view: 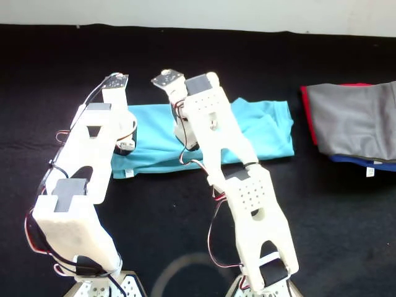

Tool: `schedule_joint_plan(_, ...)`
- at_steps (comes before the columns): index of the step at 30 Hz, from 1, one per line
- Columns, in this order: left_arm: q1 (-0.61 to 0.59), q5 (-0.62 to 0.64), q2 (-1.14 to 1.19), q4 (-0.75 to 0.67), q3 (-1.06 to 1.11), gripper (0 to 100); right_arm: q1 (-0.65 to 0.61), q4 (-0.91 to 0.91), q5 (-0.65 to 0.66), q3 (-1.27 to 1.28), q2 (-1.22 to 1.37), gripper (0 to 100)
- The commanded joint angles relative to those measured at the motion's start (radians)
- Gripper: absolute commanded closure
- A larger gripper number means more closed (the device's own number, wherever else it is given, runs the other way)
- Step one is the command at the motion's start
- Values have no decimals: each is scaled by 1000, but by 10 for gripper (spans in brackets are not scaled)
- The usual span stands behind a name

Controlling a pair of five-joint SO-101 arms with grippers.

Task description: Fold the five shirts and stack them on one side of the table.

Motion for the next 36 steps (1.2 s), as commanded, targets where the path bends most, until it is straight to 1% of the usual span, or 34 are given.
schedule_joint_plan(1,-22,5,-13,-34,-15,992,13,12,12,-15,-79,993)
schedule_joint_plan(8,-22,5,-13,-34,-15,992,13,-10,12,162,-81,993)
schedule_joint_plan(12,-22,5,-13,-34,-15,992,7,-7,12,177,-94,993)
schedule_joint_plan(16,-22,5,-13,-34,-15,992,16,-8,8,30,-114,993)
schedule_joint_plan(20,-22,5,-13,-32,-15,992,56,-2,3,-160,-125,984)
schedule_joint_plan(22,-22,5,-13,-32,-15,992,85,13,-34,-237,-128,936)
schedule_joint_plan(25,-22,5,-13,-34,-15,992,133,18,-87,-288,-131,841)
schedule_joint_plan(27,-22,5,-13,-34,-15,992,148,18,-100,-283,-131,836)
schedule_joint_plan(29,-22,5,-13,-34,-15,992,151,19,-103,-236,-131,836)
schedule_joint_plan(31,-22,5,-13,-34,-15,992,151,19,-146,-157,-154,836)
schedule_joint_plan(36,-24,5,-13,-35,-15,992,151,19,-221,145,-326,835)
